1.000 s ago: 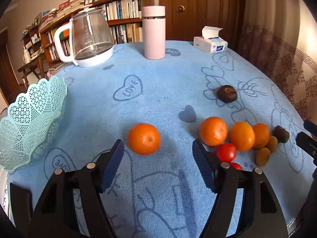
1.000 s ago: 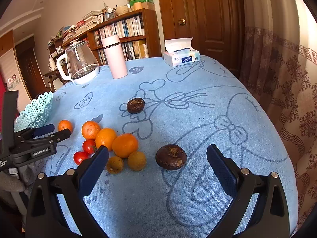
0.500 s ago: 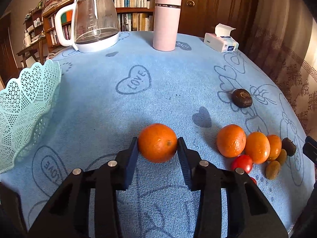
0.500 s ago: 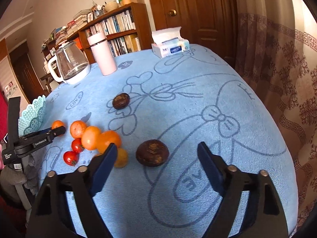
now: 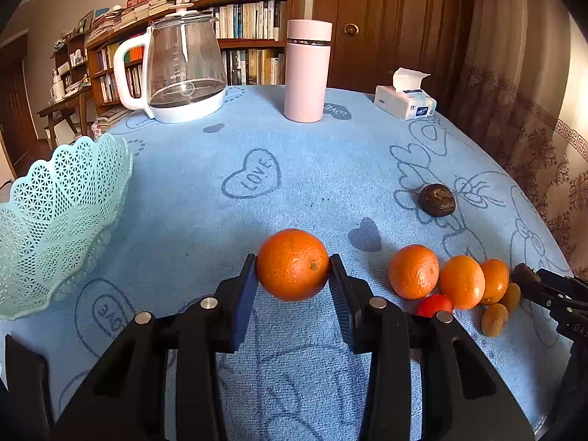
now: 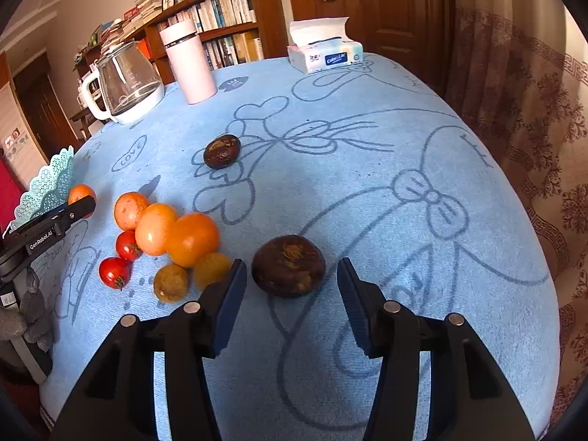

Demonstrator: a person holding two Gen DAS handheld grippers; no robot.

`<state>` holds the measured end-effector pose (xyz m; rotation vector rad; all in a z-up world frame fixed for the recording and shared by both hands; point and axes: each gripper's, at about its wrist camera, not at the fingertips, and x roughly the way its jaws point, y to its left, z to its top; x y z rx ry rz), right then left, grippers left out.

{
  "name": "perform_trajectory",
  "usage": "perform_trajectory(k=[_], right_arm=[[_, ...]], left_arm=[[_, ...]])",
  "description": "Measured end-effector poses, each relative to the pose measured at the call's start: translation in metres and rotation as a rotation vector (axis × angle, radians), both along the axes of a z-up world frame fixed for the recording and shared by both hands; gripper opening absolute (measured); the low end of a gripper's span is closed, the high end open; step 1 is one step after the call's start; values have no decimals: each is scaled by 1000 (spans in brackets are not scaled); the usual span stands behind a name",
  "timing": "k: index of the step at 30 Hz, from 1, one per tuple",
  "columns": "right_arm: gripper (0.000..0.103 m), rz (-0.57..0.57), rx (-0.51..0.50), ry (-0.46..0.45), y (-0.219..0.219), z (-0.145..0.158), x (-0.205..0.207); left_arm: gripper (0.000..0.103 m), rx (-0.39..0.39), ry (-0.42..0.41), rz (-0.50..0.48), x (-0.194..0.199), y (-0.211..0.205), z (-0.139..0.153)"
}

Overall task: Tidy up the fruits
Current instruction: 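Close the right tool on the dark brown fruit while the left tool lifts the orange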

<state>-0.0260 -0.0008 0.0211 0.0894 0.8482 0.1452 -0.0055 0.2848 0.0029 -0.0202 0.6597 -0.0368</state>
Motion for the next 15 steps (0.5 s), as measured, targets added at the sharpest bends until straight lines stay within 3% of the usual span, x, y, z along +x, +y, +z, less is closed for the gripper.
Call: perform_trajectory(k=[6, 15], right_arm=[[44, -4, -24, 40, 6, -9, 12], [43, -26, 8, 3, -1, 0, 6]], left_arm=[[40, -6, -5, 8, -3, 3, 2], [40, -2, -27, 29, -8, 6, 12]])
